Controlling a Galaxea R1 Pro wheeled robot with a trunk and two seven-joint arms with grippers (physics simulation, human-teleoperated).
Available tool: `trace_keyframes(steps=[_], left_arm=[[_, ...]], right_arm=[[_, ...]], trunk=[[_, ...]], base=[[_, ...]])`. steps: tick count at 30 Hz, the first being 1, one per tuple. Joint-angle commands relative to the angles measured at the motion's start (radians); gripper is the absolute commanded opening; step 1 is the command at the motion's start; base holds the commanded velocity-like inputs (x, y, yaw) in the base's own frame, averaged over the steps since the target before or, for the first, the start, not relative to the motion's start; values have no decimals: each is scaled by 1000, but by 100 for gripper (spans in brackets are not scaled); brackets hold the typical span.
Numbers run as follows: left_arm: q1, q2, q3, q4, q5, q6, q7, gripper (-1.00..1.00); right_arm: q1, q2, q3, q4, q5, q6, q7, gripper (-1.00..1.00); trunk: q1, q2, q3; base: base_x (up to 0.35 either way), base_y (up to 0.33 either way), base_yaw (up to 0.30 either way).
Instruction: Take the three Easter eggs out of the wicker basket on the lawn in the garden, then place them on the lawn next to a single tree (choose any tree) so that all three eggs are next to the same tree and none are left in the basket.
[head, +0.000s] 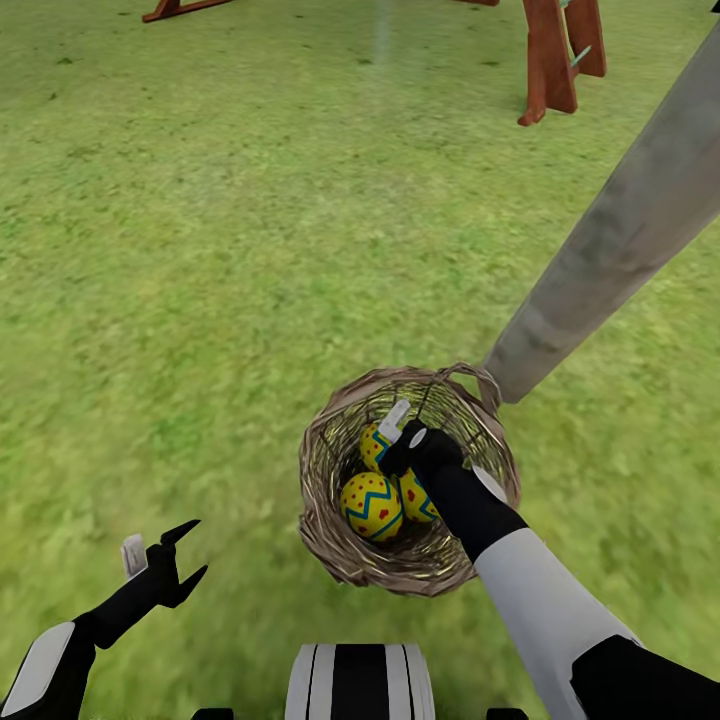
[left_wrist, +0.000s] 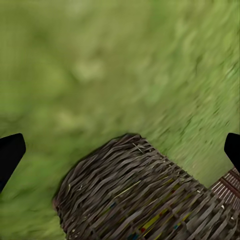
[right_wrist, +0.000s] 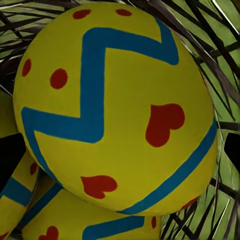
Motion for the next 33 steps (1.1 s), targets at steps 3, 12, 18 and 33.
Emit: trace_keyframes(steps=[3, 12, 18, 33], left_arm=[[-1, 0, 3, 0, -4, 6, -4, 100], [-1, 0, 3, 0, -4, 6, -4, 100], [-1, 0, 3, 0, -4, 6, -4, 100], [-1, -2, 3, 1, -1, 6, -4, 100]], right_arm=[[0, -1, 0, -1, 12, 3, 7, 100], [0, 2, 1, -3, 13, 4, 3, -100], [0, 2, 1, -2, 11, 4, 5, -100], [0, 2, 2, -3, 11, 3, 13, -100]], trunk=[[1, -1, -12], [3, -2, -28], [4, -3, -39], [5, -3, -43]], base=[[0, 0, 0], [0, 0, 0], [0, 0, 0], [0, 0, 0]])
